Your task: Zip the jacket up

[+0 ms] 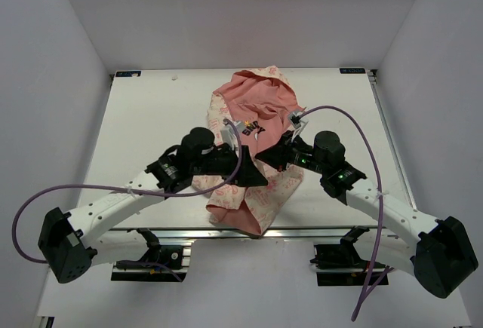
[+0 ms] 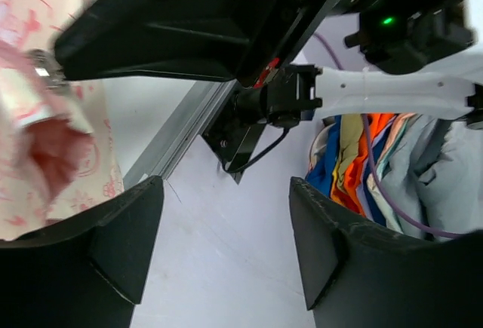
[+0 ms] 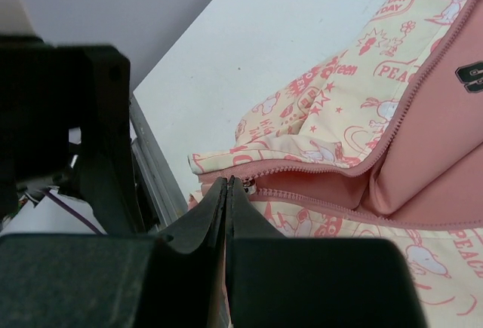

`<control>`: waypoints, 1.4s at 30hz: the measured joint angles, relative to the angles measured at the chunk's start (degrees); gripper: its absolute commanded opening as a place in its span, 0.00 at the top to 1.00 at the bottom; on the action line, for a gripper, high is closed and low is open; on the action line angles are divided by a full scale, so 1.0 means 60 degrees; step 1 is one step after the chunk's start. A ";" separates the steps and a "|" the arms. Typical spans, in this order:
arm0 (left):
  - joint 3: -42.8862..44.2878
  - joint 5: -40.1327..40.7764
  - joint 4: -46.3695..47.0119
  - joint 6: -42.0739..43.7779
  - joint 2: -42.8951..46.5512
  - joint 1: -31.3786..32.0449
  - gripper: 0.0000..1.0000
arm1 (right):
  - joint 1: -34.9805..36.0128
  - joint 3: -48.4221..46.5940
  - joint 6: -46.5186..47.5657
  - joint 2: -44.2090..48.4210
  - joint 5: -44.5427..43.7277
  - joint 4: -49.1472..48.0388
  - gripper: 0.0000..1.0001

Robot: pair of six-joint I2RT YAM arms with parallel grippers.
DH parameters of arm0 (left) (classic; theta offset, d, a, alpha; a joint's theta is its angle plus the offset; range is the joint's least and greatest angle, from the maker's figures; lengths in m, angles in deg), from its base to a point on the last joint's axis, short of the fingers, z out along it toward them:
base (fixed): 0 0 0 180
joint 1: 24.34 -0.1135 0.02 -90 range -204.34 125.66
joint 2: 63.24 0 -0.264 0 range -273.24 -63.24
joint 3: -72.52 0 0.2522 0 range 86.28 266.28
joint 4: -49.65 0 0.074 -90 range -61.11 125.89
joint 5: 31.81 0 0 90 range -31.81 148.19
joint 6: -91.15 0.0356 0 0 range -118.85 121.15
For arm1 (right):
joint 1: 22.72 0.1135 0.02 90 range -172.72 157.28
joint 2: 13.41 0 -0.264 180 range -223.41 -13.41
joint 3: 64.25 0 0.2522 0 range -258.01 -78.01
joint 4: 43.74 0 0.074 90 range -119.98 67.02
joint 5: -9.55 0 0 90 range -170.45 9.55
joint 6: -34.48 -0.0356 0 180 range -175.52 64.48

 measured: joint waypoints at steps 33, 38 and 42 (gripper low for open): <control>0.0765 0.4087 -0.0484 0.0608 -0.1457 0.0780 1.00 | -0.0022 0.0000 -0.0361 0.0510 -0.0153 0.0663 1.00; 0.0776 0.4339 -0.0754 0.0652 -0.1341 0.0787 1.00 | 0.0058 -0.0149 -0.0255 0.0310 -0.0630 0.0871 1.00; 0.0769 0.4641 -0.1257 0.0543 -0.0732 0.0805 1.00 | 0.0109 -0.0382 0.0062 0.0011 -0.1632 0.1184 1.00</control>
